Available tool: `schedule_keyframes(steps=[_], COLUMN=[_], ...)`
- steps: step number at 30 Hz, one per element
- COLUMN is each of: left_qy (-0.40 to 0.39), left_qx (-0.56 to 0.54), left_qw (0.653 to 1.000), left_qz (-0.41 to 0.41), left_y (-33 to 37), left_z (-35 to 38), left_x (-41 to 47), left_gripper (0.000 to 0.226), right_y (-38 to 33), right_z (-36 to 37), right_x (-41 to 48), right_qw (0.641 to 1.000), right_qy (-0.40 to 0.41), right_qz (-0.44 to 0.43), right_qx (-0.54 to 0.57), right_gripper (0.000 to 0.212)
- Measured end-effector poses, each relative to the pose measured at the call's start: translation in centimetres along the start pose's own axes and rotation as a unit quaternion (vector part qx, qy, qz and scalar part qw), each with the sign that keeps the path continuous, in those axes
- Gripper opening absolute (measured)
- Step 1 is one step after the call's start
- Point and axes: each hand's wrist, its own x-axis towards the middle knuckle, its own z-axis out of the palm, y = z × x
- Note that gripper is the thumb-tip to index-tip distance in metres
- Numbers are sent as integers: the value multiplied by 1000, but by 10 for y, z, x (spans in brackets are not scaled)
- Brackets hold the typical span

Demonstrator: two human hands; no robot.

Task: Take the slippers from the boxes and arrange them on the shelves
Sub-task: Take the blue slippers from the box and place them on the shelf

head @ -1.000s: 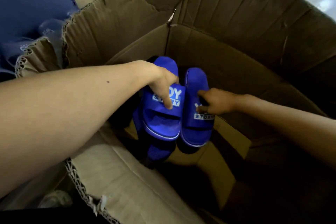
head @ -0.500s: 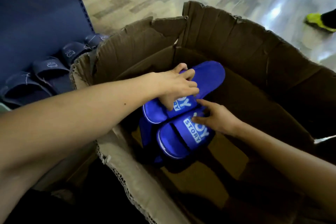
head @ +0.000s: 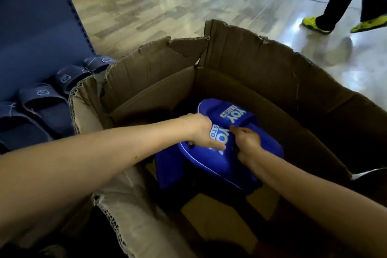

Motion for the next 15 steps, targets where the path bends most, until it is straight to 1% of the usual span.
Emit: schedule_keyframes(steps=[2,3,5,6,8,9,10,11,12,13,15], left_qy=[-29,-33,-31,-23,21,49,73,91,107,128,183], left_qx=[-54,-88,-138,-146,-124,-108,-100,-99,-98,-88,-44], left_qw=[998,995,988,986,988,989,988,986,985,985,981], left_qz=[-22,-35,-64,-76,-89,-93,-96,-95,-88,-76,-49], left_y=[2,1,0,-1,-2,-5,-8,-13,-17,-21,-29], left_z=[1,1,4,6,7,6,4,1,-3,-6,-16], left_x=[2,3,3,3,4,5,5,6,6,5,1], left_gripper=[105,111,120,123,127,125,122,117,111,105,92], right_y=[1,0,-9,-14,-26,-32,-39,-46,-54,-62,-77], right_z=[4,6,11,13,16,16,14,10,5,-1,-9], right_x=[-4,-7,-13,-17,-24,-27,-30,-30,-32,-35,-40], right_qw=[999,997,993,991,993,996,997,987,963,935,891], right_qy=[-4,-7,-11,-14,-25,-25,-14,12,42,69,93], right_qz=[26,30,29,22,-9,-37,-78,-133,-196,-253,-331], right_qx=[40,66,116,128,111,73,1,-92,-179,-238,-296], right_gripper=[22,19,9,11,12,13,19,26,33,37,41])
